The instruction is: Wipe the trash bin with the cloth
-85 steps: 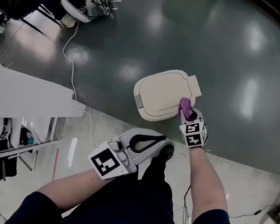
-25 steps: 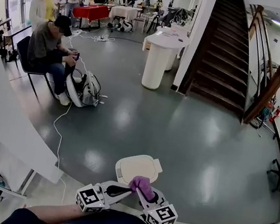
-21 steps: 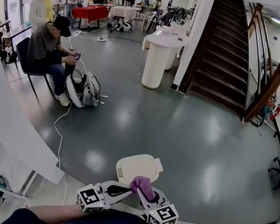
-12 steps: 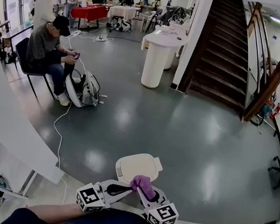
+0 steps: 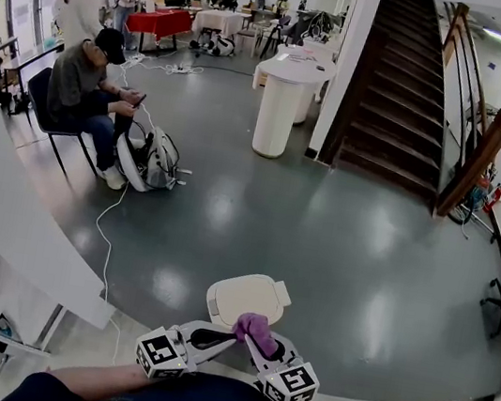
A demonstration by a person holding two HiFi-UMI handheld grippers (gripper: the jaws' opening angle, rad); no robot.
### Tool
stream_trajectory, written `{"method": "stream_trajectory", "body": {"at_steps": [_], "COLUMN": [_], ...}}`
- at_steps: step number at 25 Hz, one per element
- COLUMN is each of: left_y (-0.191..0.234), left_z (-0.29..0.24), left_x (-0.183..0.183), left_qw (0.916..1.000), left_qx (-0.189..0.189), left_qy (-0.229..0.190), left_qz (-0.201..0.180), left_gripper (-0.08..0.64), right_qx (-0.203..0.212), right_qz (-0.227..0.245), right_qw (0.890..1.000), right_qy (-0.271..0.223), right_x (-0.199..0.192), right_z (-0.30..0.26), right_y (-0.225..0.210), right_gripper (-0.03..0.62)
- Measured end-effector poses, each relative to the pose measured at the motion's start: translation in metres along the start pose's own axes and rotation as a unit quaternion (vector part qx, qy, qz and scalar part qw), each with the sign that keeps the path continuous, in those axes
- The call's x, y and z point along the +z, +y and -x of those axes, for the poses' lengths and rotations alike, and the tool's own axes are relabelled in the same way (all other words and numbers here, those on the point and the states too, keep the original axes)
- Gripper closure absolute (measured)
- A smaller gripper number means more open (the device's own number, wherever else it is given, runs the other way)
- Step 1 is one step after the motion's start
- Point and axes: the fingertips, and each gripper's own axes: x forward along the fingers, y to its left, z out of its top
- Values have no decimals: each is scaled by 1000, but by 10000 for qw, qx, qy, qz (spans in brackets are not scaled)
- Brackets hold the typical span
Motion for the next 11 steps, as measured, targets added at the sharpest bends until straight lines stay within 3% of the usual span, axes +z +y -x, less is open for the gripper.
{"method": "stream_trajectory", "body": {"at_steps": [11], "left_y": [2], "left_z": [-2], "left_x": [0], "left_qw": [10000], "left_qx": [28], "left_qy": [-16], "left_qz": [21], "left_gripper": [561], "right_qx": [20], "right_qz": [-28], "right_qw": [10000], "right_qy": [19], "right_x": [-2], "right_z": [-2], "right_y": [-1], "right_gripper": [517]}}
